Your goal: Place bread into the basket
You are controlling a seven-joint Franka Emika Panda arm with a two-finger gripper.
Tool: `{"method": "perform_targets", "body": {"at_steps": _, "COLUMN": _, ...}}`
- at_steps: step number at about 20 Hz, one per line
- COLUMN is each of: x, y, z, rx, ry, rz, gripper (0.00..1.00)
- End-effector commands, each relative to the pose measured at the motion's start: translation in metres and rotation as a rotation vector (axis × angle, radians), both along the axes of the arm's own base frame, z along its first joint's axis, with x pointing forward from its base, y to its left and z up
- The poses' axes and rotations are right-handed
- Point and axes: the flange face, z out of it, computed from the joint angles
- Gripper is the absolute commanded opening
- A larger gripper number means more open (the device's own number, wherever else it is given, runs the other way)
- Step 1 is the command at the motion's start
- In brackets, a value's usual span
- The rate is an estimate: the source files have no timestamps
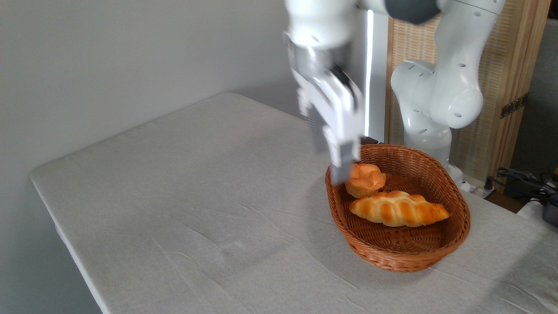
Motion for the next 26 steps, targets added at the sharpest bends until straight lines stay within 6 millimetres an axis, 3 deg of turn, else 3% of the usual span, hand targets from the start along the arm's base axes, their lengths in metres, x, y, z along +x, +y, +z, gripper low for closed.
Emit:
{"method": "perform_targets", "body": {"at_steps": 1, "x": 0.060, "y": -0.059, "z": 0.043, "rx": 0.064, "ry": -0.003, "rz": 0.132, "gripper": 1.00}}
{"method": "perform_targets", "body": {"at_steps": 7, "x": 0.115, "y": -0.119, "z": 0.072, "rx": 0.102, "ry": -0.080, "rz": 0.378, "gripper": 1.00}}
{"method": "perform_targets", "body": {"at_steps": 10, "x": 0.123, "y": -0.142, "z": 0.074, "rx": 0.091, "ry": -0.118, "rz": 0.406, "gripper": 1.00}}
{"method": "perform_targets", "body": {"at_steps": 13, "x": 0.124, "y": -0.141, "z": 0.072, "rx": 0.085, "ry": -0.115, "rz": 0.478, "gripper": 1.00}}
{"method": "perform_targets", "body": {"at_steps": 21, "x": 0.125, "y": -0.146, "z": 0.063, "rx": 0.106, "ry": -0.101, "rz": 0.459, "gripper": 1.00}}
{"method": "perform_targets", "body": {"at_steps": 26, "x": 0.127, "y": -0.132, "z": 0.064, "rx": 0.111, "ry": -0.106, "rz": 0.482, "gripper": 1.00}}
